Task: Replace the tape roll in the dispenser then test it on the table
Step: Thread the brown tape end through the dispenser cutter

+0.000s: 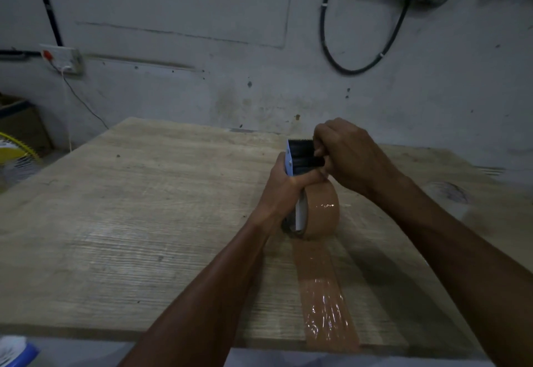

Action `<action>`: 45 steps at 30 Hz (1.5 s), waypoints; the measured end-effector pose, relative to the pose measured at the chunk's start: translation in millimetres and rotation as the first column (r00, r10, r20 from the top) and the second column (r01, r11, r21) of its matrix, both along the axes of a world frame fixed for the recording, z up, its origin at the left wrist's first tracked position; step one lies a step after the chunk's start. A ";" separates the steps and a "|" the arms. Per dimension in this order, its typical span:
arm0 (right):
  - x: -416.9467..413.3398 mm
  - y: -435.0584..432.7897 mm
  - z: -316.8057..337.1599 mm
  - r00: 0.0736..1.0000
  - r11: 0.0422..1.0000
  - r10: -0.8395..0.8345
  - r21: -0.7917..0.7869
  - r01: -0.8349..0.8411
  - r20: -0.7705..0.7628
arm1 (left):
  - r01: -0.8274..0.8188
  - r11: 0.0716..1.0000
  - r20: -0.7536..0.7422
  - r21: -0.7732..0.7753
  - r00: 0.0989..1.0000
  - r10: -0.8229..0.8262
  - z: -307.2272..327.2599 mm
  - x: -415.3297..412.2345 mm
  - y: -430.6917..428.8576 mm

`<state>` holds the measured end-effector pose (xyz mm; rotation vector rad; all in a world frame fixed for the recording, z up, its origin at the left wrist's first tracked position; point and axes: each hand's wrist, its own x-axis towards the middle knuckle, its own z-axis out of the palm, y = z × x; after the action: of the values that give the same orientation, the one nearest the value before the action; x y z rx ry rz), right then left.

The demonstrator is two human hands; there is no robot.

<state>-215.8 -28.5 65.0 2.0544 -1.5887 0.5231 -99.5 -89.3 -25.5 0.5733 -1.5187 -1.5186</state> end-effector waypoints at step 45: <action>6.5 -11.1 9.7 0.983 0.989 0.096 -0.123 -0.077 0.154 | -0.021 0.999 0.069 -0.050 0.997 0.024 1.7 4.0 10.5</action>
<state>-209.2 -39.7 74.6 2.0440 -1.5228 0.8108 -95.6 -78.8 -23.8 0.6179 -1.5933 -1.4530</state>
